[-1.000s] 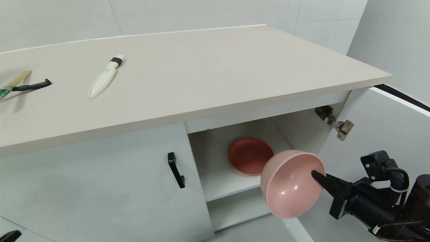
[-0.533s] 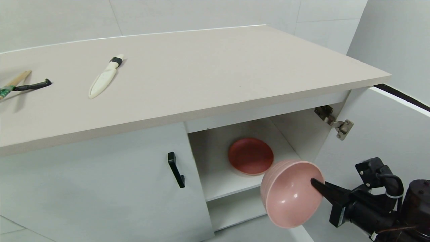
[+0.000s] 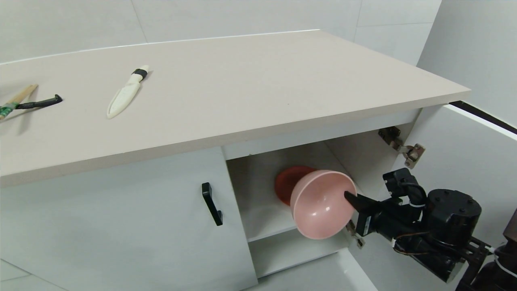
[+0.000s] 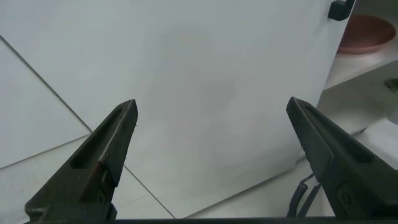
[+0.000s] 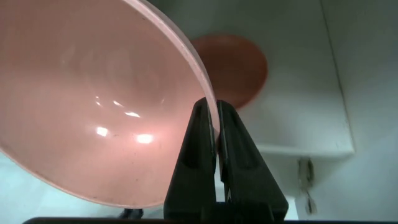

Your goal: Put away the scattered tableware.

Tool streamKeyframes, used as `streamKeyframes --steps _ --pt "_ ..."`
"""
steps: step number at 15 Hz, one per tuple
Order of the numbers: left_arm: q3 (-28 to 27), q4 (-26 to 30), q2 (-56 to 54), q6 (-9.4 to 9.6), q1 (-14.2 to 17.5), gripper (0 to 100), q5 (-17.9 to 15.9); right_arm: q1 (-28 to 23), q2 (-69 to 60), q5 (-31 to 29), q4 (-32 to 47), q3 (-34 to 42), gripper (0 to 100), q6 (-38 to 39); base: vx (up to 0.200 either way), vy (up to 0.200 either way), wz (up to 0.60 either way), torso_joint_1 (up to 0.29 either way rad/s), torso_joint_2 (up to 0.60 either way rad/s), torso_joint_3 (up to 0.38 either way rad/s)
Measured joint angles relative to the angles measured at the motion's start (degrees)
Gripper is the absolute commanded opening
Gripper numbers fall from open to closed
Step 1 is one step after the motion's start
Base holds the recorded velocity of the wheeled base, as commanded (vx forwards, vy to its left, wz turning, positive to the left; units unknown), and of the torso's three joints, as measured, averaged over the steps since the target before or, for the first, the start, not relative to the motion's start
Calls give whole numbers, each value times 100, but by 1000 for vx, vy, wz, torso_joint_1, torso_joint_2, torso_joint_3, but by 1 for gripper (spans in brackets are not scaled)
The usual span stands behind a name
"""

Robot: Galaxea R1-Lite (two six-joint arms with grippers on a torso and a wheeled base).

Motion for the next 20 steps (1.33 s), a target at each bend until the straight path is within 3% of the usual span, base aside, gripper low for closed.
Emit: streamKeyframes --steps 4,6,10,13,20 --pt "-2 139 -17 -293 2 100 200 -11 330 118 0 -369 0 -18 0 0 0 0 0 0" --pt "-2 265 -18 -596 0 100 216 -39 501 138 2 -586 0 -29 0 0 0 0 0 0" --pt "0 265 -18 -545 0 100 222 -265 708 228 692 -1438 0 -40 0 0 0 0 0 0" --pt "0 267 -18 -624 2 100 227 -361 735 250 1497 -2011 0 -38 0 0 0 0 0 0" --pt "-2 276 -17 -700 0 100 254 -678 1041 247 1719 -2459 0 -40 0 0 0 0 0 0"
